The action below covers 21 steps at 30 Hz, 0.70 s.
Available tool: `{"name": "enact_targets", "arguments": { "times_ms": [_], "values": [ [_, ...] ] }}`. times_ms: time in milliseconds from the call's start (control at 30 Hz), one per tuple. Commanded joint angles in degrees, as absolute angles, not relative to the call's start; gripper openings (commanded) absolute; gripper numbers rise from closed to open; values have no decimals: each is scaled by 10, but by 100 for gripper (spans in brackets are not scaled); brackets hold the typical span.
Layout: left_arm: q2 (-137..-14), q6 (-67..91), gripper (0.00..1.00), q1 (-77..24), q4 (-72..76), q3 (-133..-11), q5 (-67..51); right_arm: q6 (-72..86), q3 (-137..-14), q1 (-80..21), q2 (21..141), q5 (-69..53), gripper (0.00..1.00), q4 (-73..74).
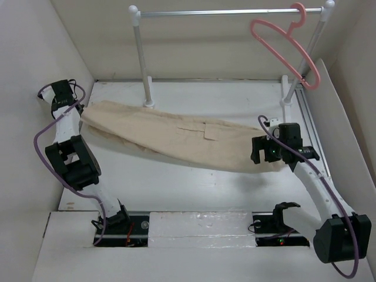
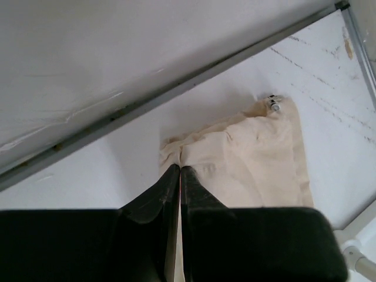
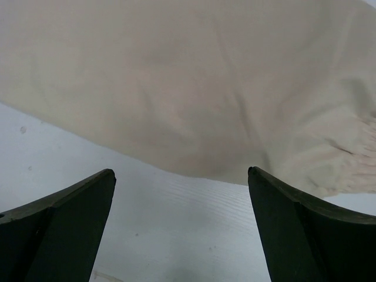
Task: Place the trousers on the hanger
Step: Fold the trousers at the center of the board.
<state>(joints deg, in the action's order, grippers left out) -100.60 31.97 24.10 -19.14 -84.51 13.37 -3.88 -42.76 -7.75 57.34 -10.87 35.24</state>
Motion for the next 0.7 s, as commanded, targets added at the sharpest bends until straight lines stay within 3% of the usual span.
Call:
{"name": "enact_targets", "arguments": {
  "times_ms": [0, 33, 67, 167, 200, 300, 400, 533, 667],
  "values": [
    [-1066, 316, 1, 243, -221, -869, 157, -56, -458, -29, 581, -114, 100, 369],
    [-1081, 332, 4, 243, -247, -872, 163, -56, -456, 7, 579, -126, 100, 368],
    [-1099, 339, 20, 249, -238, -856, 157, -53, -450, 49, 573, -154, 100, 367],
    [-1092, 356, 28, 259, -220, -825, 119, -43, -445, 117, 568, -174, 100, 369],
    [-1075, 363, 41, 275, -202, -816, 80, -43, -441, 139, 562, -190, 100, 370],
    [-1035, 384, 57, 281, -197, -804, 58, -31, -432, 175, 562, -191, 100, 379],
    [-980, 396, 58, 265, -186, -797, 51, -21, -418, 206, 557, -181, 100, 377],
    [-952, 379, 58, 113, -157, -783, 43, -10, -416, 239, 571, -159, 100, 381],
    [-972, 401, 58, 37, -124, -744, 35, -1, -404, 277, 600, -174, 100, 350]
  ]
}}
